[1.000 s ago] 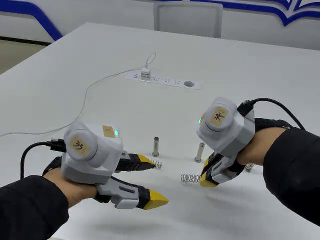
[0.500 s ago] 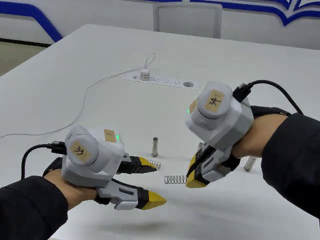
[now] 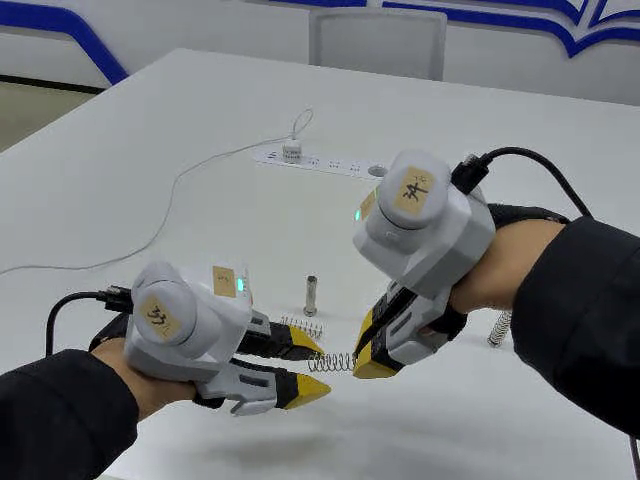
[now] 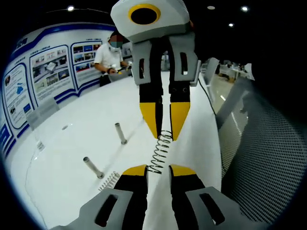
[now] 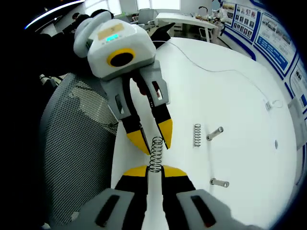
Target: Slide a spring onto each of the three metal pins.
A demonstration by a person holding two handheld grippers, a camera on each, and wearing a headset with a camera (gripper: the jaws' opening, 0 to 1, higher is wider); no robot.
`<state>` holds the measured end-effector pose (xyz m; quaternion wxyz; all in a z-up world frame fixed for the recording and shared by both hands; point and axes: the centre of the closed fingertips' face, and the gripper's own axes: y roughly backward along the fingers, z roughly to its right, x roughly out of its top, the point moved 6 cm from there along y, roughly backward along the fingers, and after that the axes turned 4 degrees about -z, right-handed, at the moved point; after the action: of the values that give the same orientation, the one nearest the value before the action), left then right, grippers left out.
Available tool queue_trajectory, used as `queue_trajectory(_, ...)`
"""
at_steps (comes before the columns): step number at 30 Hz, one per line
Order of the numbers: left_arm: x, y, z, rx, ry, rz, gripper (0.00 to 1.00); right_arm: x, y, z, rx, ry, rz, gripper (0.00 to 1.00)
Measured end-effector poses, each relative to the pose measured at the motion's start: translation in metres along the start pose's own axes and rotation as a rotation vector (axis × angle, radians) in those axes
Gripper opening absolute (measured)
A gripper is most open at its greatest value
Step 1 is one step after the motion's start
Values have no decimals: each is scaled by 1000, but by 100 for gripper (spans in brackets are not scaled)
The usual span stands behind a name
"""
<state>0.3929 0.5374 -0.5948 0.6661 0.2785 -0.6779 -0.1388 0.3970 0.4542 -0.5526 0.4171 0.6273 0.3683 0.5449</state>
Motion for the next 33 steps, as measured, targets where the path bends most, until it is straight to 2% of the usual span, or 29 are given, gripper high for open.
queue_trajectory(4, 1, 0, -1, 7, -10, 9, 13, 1, 1, -3, -3, 5, 0, 11)
queue_trajectory(12, 2, 0, -2, 9, 17, 15, 12, 10, 10, -2, -33, 16, 33, 11)
queue_trajectory(19, 2, -1, 1, -13, 39, 14, 11, 15, 12, -4, -47, 38, 54, 12)
queue_trajectory(21, 3, -2, 4, -35, 53, 19, 11, 16, 11, -3, -59, 42, 53, 11)
queue_trajectory(33, 3, -2, 4, -28, 42, 23, 12, 20, 13, -4, -56, 61, 68, 11)
